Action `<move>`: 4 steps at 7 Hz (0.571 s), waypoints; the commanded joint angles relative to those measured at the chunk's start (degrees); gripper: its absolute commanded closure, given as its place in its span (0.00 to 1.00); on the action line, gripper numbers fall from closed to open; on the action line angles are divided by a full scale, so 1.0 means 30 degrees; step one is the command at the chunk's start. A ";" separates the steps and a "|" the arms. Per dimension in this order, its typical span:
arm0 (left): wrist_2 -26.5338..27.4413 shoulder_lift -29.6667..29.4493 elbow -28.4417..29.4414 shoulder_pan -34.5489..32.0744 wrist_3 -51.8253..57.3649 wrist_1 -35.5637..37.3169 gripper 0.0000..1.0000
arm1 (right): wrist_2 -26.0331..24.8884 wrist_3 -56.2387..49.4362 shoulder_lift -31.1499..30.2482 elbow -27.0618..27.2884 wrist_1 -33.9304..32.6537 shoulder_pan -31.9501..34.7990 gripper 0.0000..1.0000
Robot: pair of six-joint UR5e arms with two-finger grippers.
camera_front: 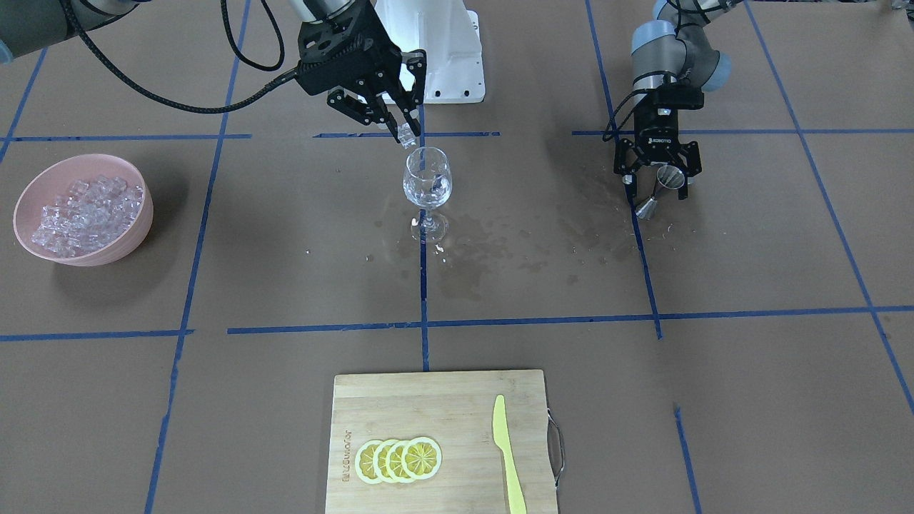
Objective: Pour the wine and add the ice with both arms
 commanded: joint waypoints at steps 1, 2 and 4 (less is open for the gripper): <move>-0.2447 0.1618 -0.1275 0.0023 0.0105 -0.0012 0.00 | -0.0111 -0.0008 0.0146 -0.0010 0.0000 -0.0082 1.00; -0.3446 0.1712 -0.1628 0.0023 0.0105 0.0016 0.00 | -0.0257 -0.0009 0.0148 -0.0039 0.0000 -0.0169 1.00; -0.4766 0.2410 -0.2096 0.0052 0.0105 0.0075 0.00 | -0.0607 -0.0038 0.0119 -0.0039 0.0000 -0.0460 1.00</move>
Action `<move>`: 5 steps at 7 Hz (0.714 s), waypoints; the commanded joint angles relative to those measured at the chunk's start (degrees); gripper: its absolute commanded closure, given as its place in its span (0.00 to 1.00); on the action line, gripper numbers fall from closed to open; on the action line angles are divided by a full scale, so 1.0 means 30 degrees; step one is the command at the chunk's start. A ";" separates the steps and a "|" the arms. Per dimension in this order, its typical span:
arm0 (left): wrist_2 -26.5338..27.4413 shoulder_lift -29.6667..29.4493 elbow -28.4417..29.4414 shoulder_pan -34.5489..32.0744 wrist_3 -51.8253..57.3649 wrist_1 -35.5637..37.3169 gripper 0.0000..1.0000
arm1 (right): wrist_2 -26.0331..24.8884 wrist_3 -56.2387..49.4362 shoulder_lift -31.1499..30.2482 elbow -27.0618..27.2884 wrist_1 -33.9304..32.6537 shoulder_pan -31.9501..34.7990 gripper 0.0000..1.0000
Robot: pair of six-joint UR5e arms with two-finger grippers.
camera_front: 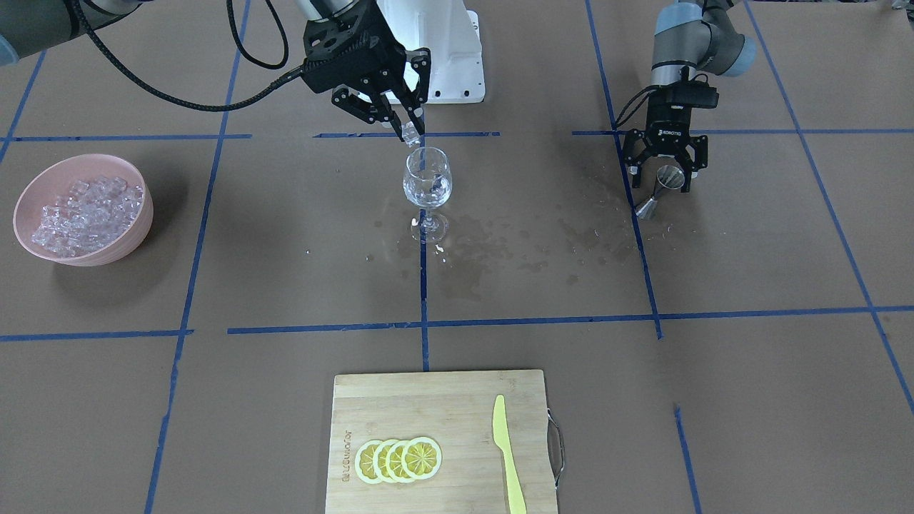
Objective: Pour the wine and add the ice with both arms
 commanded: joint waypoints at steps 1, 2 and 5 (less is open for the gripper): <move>-0.2250 0.2053 -0.2217 0.0012 0.0060 0.0225 0.00 | -0.0386 -0.0011 -0.0032 -0.0034 0.0000 -0.0289 1.00; -0.3394 0.3577 -0.3657 0.0012 0.0118 0.0343 0.00 | -0.0417 -0.0040 -0.0119 -0.0034 0.0000 -0.0435 1.00; -0.6066 0.4587 -0.6511 -0.0017 0.0119 0.2629 0.00 | -0.0417 -0.0039 0.0084 -0.0762 0.0000 -0.0466 1.00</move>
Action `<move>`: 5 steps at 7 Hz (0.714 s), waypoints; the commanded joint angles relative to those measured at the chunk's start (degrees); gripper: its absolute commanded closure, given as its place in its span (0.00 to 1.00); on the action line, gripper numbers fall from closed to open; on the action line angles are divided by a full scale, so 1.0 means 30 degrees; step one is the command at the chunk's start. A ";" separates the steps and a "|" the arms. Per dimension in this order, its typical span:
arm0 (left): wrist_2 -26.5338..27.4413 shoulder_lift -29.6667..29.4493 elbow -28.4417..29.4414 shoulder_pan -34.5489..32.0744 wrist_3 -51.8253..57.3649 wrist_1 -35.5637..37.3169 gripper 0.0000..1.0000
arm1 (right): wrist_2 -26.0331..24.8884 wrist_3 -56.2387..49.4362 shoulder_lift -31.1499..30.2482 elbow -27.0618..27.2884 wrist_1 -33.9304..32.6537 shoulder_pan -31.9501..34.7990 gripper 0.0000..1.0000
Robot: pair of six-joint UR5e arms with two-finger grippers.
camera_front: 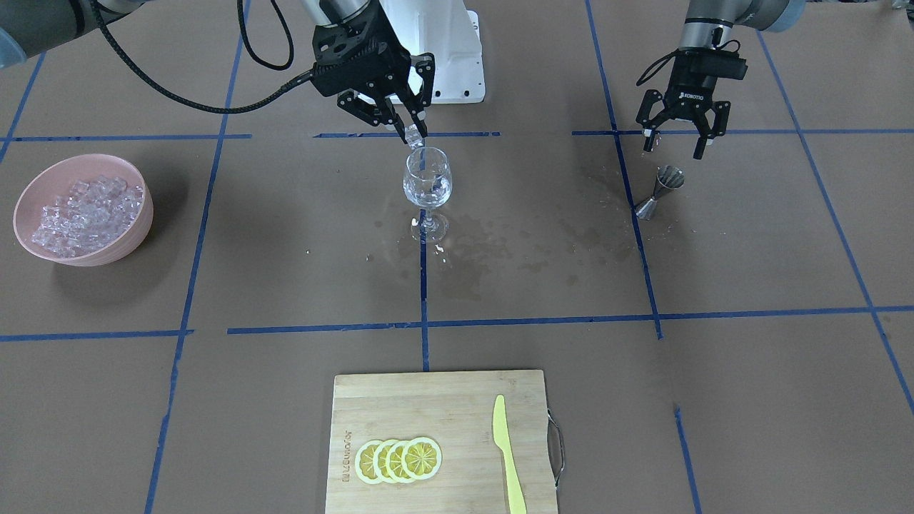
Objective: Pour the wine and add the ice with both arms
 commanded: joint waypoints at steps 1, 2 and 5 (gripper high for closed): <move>-0.1439 0.0245 -0.0953 -0.0016 0.0003 0.0723 0.00 | -0.0011 -0.0005 0.0262 -0.0708 0.0000 -0.0107 1.00; -0.2576 0.0680 -0.1970 -0.0045 -0.0026 0.1479 0.00 | -0.0011 -0.0004 0.0350 -0.0798 0.0000 -0.0108 1.00; -0.3845 0.1417 -0.4609 -0.0076 0.0003 0.4372 0.00 | -0.0127 -0.0063 0.1022 -0.2113 0.0000 -0.0108 1.00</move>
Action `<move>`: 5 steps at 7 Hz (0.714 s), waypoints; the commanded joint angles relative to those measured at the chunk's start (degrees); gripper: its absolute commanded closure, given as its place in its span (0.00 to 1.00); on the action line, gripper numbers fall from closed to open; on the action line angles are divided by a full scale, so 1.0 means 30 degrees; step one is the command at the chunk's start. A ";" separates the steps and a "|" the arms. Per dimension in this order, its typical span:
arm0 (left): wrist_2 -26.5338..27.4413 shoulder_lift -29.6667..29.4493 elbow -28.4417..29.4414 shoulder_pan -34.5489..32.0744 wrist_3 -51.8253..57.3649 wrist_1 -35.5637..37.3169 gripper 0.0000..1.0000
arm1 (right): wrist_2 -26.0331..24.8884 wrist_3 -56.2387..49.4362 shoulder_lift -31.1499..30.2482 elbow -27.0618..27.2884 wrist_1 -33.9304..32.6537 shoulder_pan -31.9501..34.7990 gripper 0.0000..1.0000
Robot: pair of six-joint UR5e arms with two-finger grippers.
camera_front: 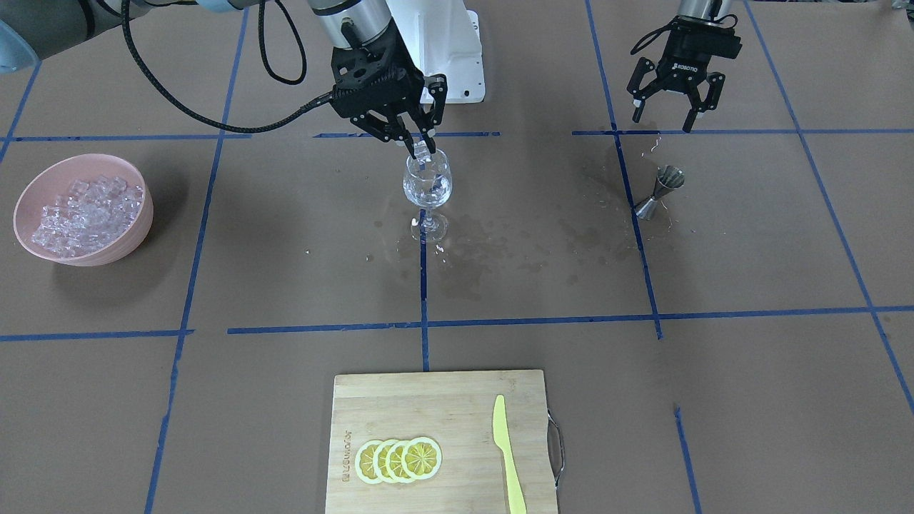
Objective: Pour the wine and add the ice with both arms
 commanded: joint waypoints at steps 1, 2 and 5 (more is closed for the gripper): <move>-0.0802 0.0081 -0.1690 -0.0009 0.0002 0.2526 0.00 | -0.0089 0.0003 0.0324 -0.0694 0.0000 -0.0031 1.00; -0.1125 0.0081 -0.2046 -0.0039 -0.0027 0.2769 0.00 | -0.0118 0.0004 0.0324 -0.0696 0.0000 -0.0147 1.00; -0.2035 0.0052 -0.2925 -0.0389 0.0002 0.3617 0.00 | -0.0499 0.0267 0.0324 -0.0696 0.0000 -0.0704 1.00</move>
